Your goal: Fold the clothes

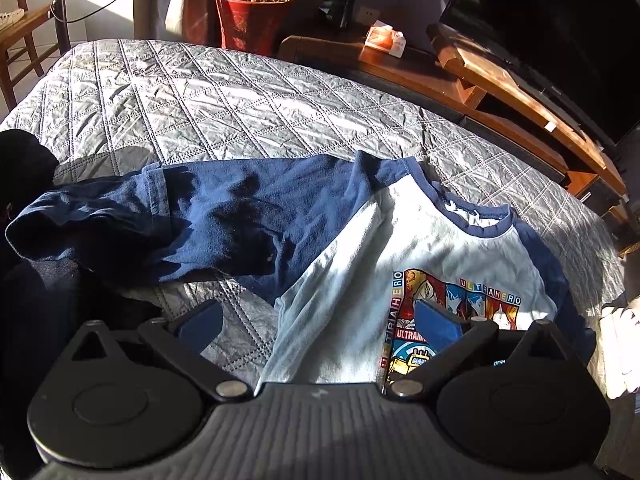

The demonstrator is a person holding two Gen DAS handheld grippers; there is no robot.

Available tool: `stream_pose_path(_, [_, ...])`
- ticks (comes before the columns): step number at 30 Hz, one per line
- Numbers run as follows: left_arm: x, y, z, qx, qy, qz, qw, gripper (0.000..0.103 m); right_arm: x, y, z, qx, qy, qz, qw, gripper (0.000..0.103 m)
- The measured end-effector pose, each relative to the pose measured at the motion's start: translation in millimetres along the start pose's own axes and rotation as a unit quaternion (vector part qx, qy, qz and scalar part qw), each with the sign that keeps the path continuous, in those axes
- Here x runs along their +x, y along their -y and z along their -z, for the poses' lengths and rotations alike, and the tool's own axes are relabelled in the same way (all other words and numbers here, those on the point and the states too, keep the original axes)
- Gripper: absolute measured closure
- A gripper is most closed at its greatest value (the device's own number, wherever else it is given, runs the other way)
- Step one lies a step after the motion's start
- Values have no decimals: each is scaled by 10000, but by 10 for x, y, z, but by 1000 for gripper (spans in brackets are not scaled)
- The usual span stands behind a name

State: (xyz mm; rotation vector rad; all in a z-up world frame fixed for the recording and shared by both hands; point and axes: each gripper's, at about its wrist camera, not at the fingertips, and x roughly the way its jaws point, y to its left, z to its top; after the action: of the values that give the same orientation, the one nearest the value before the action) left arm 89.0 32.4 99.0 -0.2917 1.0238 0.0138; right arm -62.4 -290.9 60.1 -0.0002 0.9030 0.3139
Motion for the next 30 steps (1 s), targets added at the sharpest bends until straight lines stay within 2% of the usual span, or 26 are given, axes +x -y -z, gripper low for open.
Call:
stream_pose_path(2, [8,3,-1,-11,-3,-3,10000,1,13,12,-5,98,146,17,9998,58])
stream_pose_path(4, [18,6,-2,-6,-13,-7,10000,1,29,106,-2,476,314,52,9984,56])
stream_pose_path(6, [18,4,0,-4,-18,-2,10000,1,71,216,55,744,295,-71,9968,48])
stream_pose_path(10, [6,14,-3,13,1,21,10000,1,161,436,176,1257,225,-359,9912,42])
stream_pose_path(12, [8,20,1,25,-5,18,10000,1,187,394,231,1067,250,-411,9931,40])
stream_pose_path(13, [11,22,4,30,-11,15,10000,1,187,370,240,988,263,-404,9939,41])
stream_pose_path(14, [13,24,6,36,-17,13,10000,1,172,357,232,1003,253,-377,9939,55])
stream_pose_path(15, [16,26,9,41,-23,10,10000,1,157,356,222,1043,246,-375,9935,79])
stream_pose_path(16, [18,28,11,46,-29,7,10000,1,130,346,208,1060,254,-406,9932,91])
stream_pose_path(17, [21,30,14,52,-35,4,10000,1,90,309,188,980,279,-415,9939,97])
stream_pose_path(22, [15,40,15,60,-30,20,10000,1,-102,92,54,607,388,-518,9961,98])
stream_pose_path(27, [10,32,13,56,-33,28,10000,1,-354,-291,-207,589,709,-1003,9907,98])
stream_pose_path(30, [7,1,0,3,-35,24,10000,1,-455,-564,-295,327,795,-1242,9885,98])
